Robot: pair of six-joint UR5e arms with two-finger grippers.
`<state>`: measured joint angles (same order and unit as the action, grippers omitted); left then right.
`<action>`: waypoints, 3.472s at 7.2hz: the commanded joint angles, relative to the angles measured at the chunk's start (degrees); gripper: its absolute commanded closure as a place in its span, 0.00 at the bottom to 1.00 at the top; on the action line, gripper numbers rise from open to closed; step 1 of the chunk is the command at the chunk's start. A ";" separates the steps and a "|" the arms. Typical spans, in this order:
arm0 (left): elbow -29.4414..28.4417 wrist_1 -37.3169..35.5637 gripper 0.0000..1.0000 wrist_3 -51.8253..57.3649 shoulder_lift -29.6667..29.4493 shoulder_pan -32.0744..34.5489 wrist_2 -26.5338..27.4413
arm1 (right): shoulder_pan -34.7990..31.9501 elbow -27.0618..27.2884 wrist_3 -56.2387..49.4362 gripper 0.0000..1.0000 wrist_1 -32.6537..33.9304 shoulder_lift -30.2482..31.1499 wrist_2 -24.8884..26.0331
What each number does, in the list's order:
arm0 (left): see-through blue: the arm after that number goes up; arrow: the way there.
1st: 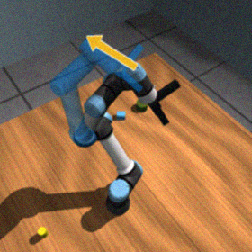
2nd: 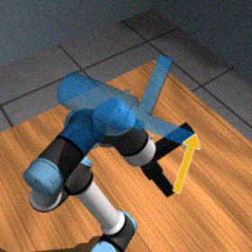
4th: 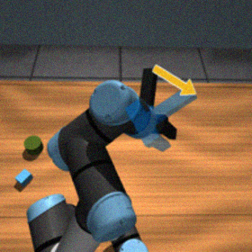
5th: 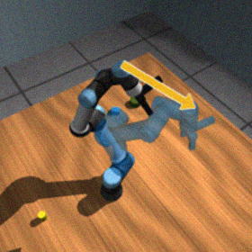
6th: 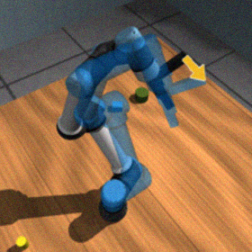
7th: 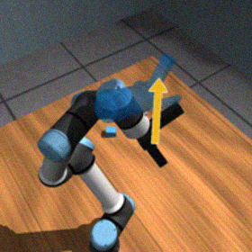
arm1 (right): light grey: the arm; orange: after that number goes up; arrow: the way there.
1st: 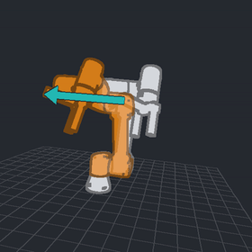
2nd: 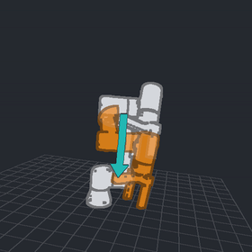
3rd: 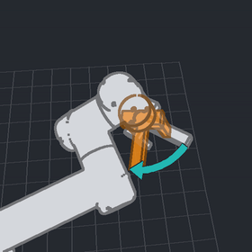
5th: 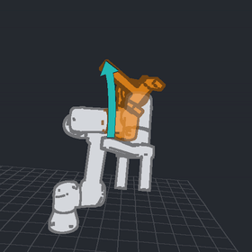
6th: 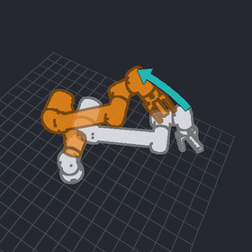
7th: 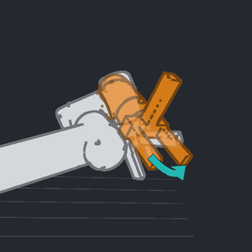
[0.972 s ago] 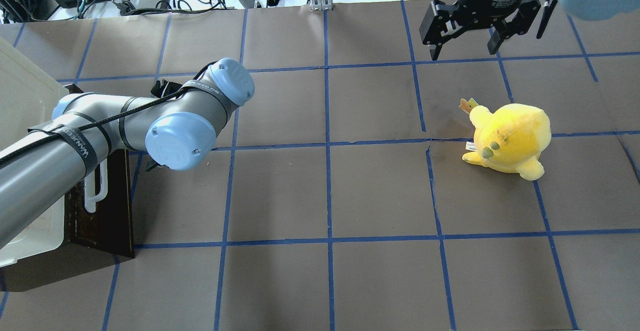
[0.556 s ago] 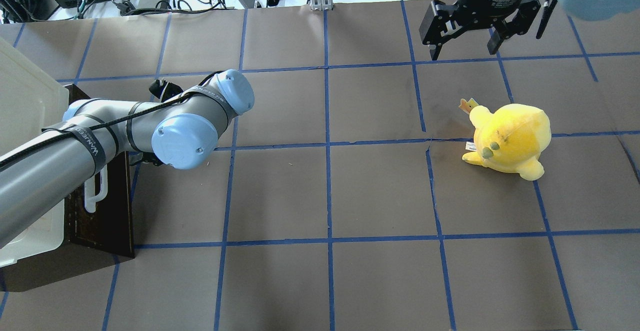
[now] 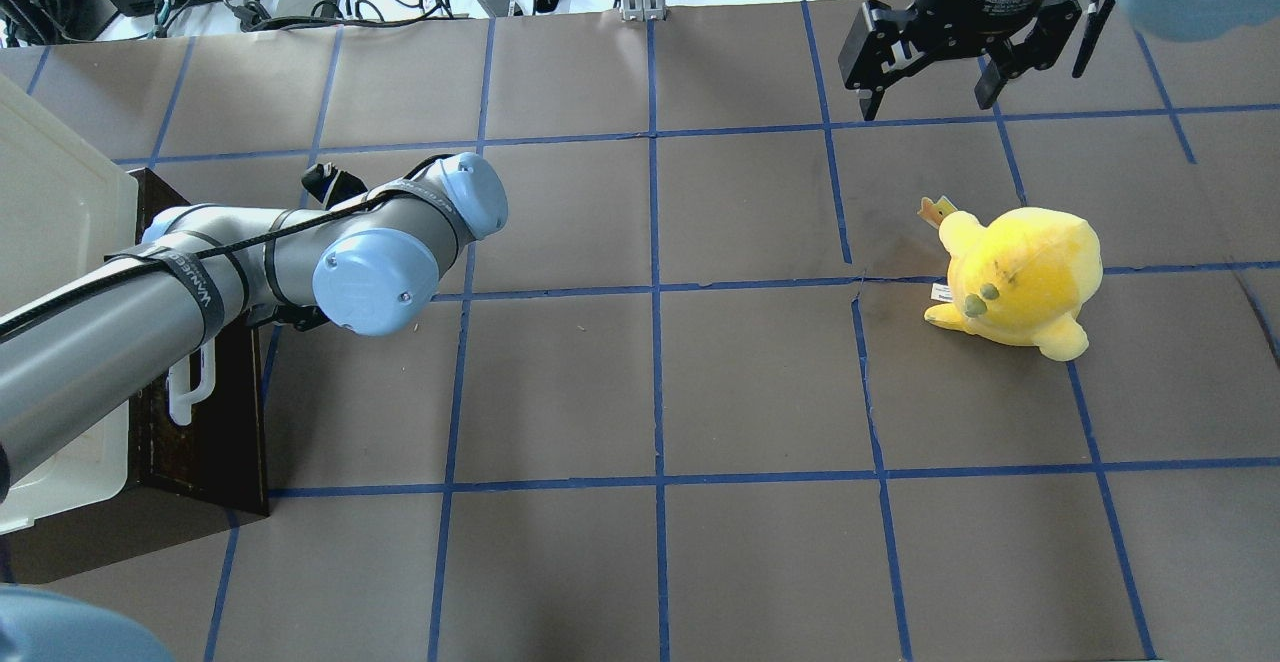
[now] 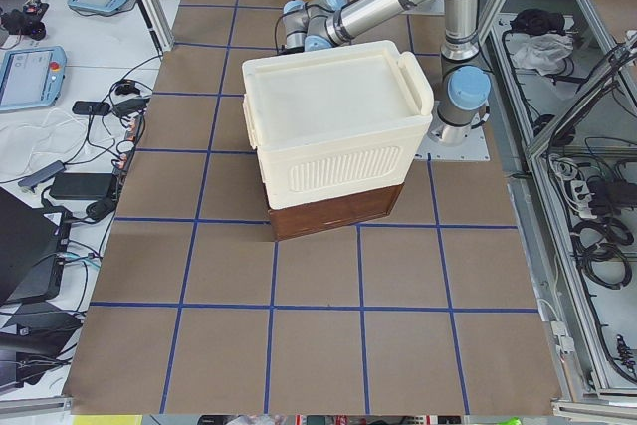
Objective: Pull drawer sideways
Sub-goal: 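Lower the left gripper around the white handle of the wooden drawer, then close the left gripper on the white drawer handle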
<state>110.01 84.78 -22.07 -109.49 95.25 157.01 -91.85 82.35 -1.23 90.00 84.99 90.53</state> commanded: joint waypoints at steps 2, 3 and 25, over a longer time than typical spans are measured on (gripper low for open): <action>0.47 0.03 0.08 -0.08 -0.72 -1.83 0.14 | 0.00 0.00 0.00 0.00 0.00 0.00 0.00; 0.29 0.03 0.08 0.01 -1.25 -1.91 0.23 | 0.00 0.00 0.00 0.00 0.00 0.00 0.00; -0.32 -3.04 0.74 0.01 -3.01 -2.27 0.14 | 0.00 0.00 0.00 0.00 0.00 0.00 0.00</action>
<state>109.82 81.93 -22.06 -112.48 92.99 157.16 -91.84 82.35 -1.27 90.00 84.96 90.53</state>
